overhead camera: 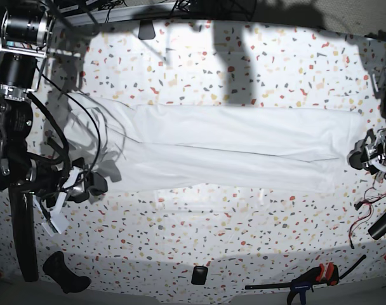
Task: Fold the T-shirt properly
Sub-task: 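Open both grippers and release the shirt ends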
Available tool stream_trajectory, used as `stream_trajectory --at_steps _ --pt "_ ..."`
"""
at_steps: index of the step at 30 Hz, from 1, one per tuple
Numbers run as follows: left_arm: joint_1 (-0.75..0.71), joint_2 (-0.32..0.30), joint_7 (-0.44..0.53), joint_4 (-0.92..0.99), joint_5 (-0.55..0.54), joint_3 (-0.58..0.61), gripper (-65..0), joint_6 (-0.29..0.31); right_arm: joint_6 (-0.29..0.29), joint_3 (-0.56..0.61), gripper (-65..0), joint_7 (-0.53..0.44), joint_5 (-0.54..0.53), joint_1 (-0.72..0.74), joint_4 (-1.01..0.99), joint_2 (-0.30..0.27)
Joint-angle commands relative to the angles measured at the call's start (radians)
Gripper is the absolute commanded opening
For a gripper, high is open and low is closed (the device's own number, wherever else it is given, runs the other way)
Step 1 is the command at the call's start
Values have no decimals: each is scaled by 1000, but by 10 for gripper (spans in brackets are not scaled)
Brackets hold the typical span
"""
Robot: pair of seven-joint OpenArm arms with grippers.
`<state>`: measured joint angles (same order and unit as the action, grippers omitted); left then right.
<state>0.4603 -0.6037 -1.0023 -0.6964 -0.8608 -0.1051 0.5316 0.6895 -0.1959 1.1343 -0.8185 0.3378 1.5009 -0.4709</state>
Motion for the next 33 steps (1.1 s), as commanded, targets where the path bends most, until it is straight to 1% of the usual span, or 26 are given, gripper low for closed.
stream_trajectory --at_steps 1,2,4,13,22,28,31,33 --pt "25 -25 11 -19 -11 -6 -323 8 9 -7 -310 -20 -21 25 18 -16" --pt "25 -25 11 -19 -11 -6 -292 9 9 -7 -310 -20 -21 25 18 -16" --pt "24 -26 8 -19 -11 -6 -190 20 9 -7 -310 -20 -21 25 18 -16" --pt "23 -26 8 -19 -62 -6 -195 23 9 -7 -310 -20 -24 25 18 -16" --pt "23 -26 7 -19 -64 -6 -195 23 9 -7 -310 -20 -24 25 18 -16" --pt "23 -26 37 -19 33 -6 -195 23 9 -7 -310 -20 -24 25 18 -16" --pt "23 -26 57 -19 34 -6 -195 24 9 -7 -310 -20 -24 25 18 -16" --pt "24 -26 57 -19 34 -6 -195 56 9 -7 -310 -20 -24 25 18 -16"
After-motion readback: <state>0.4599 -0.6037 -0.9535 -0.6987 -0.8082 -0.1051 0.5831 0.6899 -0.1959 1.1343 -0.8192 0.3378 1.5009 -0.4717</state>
